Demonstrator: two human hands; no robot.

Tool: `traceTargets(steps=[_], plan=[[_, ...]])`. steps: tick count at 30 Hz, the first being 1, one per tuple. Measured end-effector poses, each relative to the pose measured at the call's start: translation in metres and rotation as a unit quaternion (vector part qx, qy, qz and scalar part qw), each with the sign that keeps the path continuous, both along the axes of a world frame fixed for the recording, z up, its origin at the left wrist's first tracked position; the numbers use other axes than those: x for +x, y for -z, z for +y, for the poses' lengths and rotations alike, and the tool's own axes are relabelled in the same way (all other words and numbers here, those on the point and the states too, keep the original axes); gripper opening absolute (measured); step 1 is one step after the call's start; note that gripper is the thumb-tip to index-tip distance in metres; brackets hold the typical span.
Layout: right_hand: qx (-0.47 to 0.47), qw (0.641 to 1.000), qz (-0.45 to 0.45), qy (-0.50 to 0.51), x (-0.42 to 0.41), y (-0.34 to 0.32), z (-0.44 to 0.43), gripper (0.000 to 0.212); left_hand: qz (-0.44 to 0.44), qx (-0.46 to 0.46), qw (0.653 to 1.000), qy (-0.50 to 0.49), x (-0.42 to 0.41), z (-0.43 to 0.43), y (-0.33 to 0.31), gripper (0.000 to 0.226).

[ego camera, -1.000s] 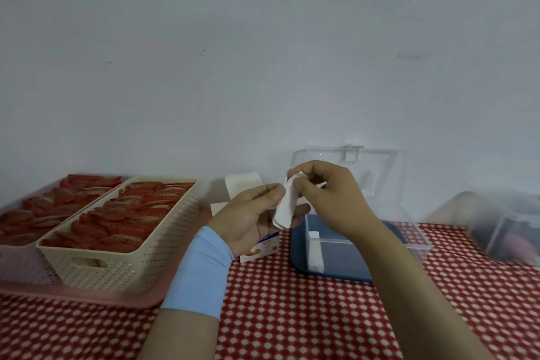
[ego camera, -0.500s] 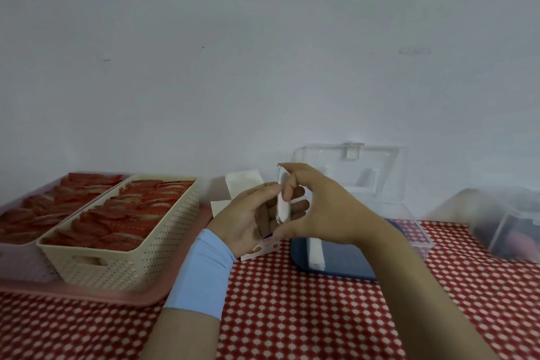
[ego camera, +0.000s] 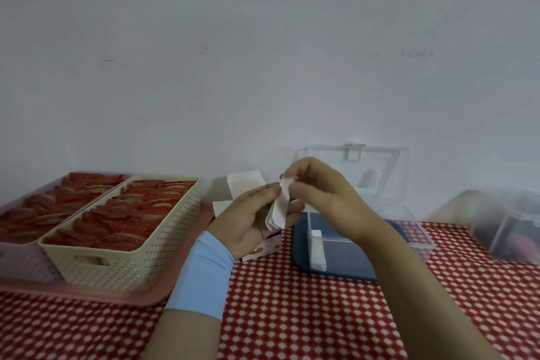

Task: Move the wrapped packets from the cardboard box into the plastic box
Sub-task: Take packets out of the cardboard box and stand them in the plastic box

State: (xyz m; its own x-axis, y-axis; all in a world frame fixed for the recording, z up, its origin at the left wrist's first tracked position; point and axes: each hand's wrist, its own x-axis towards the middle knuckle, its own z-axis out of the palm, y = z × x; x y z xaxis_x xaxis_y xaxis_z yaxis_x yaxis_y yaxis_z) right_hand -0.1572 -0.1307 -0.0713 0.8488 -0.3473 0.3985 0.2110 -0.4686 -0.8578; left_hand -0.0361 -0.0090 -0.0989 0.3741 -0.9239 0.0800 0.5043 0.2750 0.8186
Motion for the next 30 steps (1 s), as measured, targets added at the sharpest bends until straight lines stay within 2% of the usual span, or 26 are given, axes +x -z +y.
traceTargets(steps=[1, 3, 6, 8, 11, 13, 15, 16, 17, 19, 21, 24, 25, 27, 30], plan=[[0.052, 0.999, -0.007, 0.009, 0.001, -0.001, -0.002, 0.025, 0.007, 0.002, 1.0, 0.01, 0.0, 0.001, -0.001, 0.033], [0.087, 0.996, 0.024, 0.028, 0.0, -0.004, -0.005, 0.034, 0.005, 0.012, 0.999, 0.03, -0.001, 0.002, -0.002, 0.034], [0.068, 0.995, 0.076, 0.014, -0.007, -0.009, -0.007, 0.015, -0.01, 0.024, 0.999, 0.048, -0.001, 0.002, -0.001, 0.039], [0.04, 0.995, 0.086, 0.026, -0.01, -0.01, -0.009, 0.011, -0.028, 0.044, 0.997, 0.048, -0.001, 0.002, -0.001, 0.035], [0.008, 0.994, 0.093, 0.054, -0.01, -0.009, -0.014, 0.013, -0.136, 0.113, 0.984, 0.008, -0.001, 0.002, -0.005, 0.018], [-0.007, 0.992, 0.094, 0.079, -0.009, -0.006, -0.017, 0.012, -0.277, 0.189, 0.939, -0.074, 0.002, 0.003, -0.012, 0.008], [-0.011, 0.991, 0.093, 0.097, -0.007, -0.004, -0.019, 0.01, -0.409, 0.244, 0.869, -0.136, 0.003, 0.004, -0.019, 0.007], [-0.005, 0.991, 0.089, 0.103, -0.006, -0.004, -0.018, 0.01, -0.438, 0.248, 0.851, -0.151, 0.002, 0.004, -0.021, 0.01], [0.004, 0.99, 0.084, 0.109, -0.004, -0.003, -0.017, 0.01, -0.443, 0.244, 0.848, -0.16, 0.001, 0.003, -0.022, 0.011], [0.031, 0.989, 0.075, 0.12, -0.002, -0.002, -0.014, 0.009, -0.43, 0.242, 0.851, -0.18, -0.001, 0.002, -0.019, 0.012], [0.056, 0.988, 0.07, 0.123, -0.002, -0.002, -0.013, 0.01, -0.397, 0.237, 0.868, -0.18, -0.001, 0.0, -0.014, 0.011], [0.065, 0.989, 0.064, 0.117, -0.004, -0.003, -0.014, 0.012, -0.261, 0.19, 0.942, -0.096, -0.003, 0.0, -0.01, 0.007], [0.066, 0.99, 0.063, 0.112, -0.005, -0.003, -0.015, 0.013, -0.203, 0.172, 0.962, -0.056, -0.005, 0.0, -0.009, 0.013], [0.081, 0.99, 0.063, 0.094, -0.006, -0.003, -0.015, 0.014, -0.132, 0.147, 0.98, 0.012, -0.006, 0.0, -0.009, 0.028], [0.111, 0.99, 0.054, 0.065, -0.004, -0.002, -0.016, 0.016, -0.094, 0.108, 0.988, 0.05, -0.007, -0.001, -0.007, 0.036]])
